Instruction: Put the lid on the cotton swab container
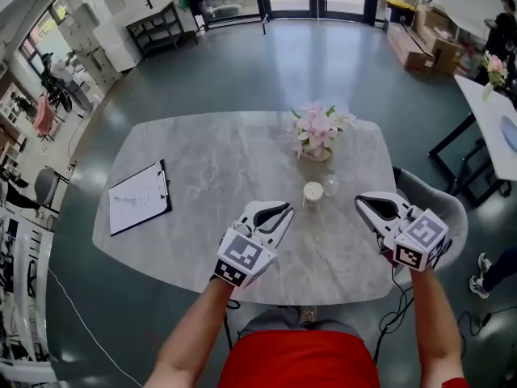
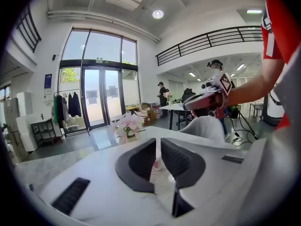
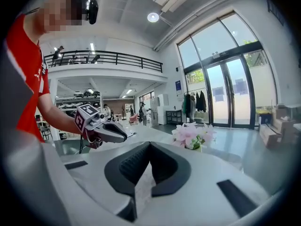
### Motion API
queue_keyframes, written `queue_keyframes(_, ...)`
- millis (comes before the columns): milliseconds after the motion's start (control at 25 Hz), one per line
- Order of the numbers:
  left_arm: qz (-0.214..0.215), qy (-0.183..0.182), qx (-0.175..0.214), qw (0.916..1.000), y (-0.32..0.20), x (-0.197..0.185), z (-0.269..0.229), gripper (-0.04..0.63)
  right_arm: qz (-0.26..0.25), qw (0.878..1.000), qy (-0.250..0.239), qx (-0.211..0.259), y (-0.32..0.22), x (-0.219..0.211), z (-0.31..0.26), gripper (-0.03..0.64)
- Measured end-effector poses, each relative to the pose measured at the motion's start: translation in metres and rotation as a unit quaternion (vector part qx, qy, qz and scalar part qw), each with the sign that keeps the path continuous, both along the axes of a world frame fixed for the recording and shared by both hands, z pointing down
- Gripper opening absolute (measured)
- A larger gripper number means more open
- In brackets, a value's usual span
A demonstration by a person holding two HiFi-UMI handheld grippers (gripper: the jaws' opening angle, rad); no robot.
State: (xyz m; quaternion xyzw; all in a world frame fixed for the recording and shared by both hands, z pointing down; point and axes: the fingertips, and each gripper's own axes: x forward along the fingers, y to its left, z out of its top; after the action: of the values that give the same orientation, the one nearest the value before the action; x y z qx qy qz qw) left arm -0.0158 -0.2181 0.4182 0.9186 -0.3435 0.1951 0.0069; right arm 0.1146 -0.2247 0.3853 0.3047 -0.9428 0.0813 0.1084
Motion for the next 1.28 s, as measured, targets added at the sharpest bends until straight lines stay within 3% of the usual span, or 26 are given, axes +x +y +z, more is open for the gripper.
queue_keyframes(280,0.056,-0.012,-0.036,0.9977,-0.03,0.009,0.036,0.184,0.01,0.999,0.026,-0.016,-0.026,-0.004,0.027,0.034)
queue_keyframes(480,0.081,-0.043,-0.069,0.9933,-0.043,0.016,0.071,0.243,-0.001,0.998,0.044,-0.042,-0.033,-0.004,0.053,0.05)
queue_keyframes(800,0.087,-0.084,-0.098,0.9878,-0.066,0.031,0.115,0.319,-0.071,0.991,0.079,-0.078,-0.051,0.0,0.088,0.239)
queue_keyframes(960,0.09,-0.099,-0.115,0.9843,-0.072,0.037,0.135,0.324,-0.11,0.984,0.114,-0.083,-0.062,-0.009,0.111,0.314)
queue_keyframes(1280,0.104,-0.118,-0.126,0.9794,-0.082,0.049,0.155,0.328,-0.164,0.965,0.192,-0.067,-0.079,-0.019,0.148,0.314)
